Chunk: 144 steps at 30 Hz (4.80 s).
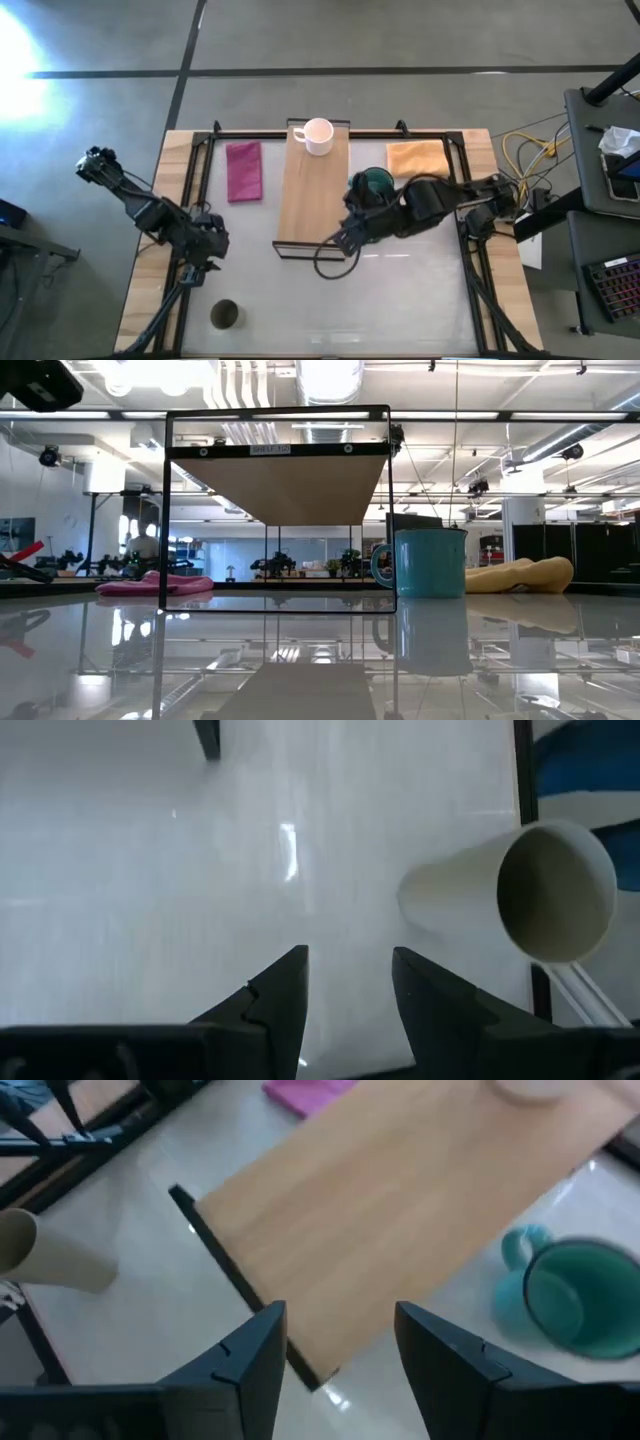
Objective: Stack small to large cups/mugs on shelf
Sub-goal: Put the blue mug on the shelf
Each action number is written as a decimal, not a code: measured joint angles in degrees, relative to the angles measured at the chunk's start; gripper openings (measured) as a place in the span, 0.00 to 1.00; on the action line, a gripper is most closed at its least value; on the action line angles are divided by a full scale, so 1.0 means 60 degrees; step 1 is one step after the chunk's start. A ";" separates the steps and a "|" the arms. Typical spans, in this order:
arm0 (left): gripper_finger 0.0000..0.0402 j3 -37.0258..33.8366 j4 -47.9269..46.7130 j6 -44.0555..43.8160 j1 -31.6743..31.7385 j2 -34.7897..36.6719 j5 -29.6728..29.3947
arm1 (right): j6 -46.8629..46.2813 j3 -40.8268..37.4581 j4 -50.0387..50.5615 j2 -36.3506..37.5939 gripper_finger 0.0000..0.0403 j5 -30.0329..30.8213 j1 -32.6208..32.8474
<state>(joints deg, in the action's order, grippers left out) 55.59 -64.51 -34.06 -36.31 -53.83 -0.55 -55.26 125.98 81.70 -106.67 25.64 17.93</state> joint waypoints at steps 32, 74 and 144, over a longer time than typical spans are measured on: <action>0.33 -0.2106 0.2654 0.0390 0.3173 0.3943 -0.1464 | 0.0713 -0.9276 -0.3099 0.3931 0.45 -0.3662 -0.7046; 0.33 -0.3266 0.1862 -0.1020 0.3490 0.6566 -0.4004 | 0.1576 -1.0979 -0.4585 0.3344 0.04 -0.4231 -0.7488; 0.33 -0.3252 0.1924 -0.1275 0.3490 0.6544 -0.4037 | 0.3551 0.0914 -0.0783 -0.1672 0.04 -0.4060 -0.5854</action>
<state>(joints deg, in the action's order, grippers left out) 36.07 -52.97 -41.71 -15.38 -14.57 -24.77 -33.95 131.46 77.01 -116.71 1.28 -17.19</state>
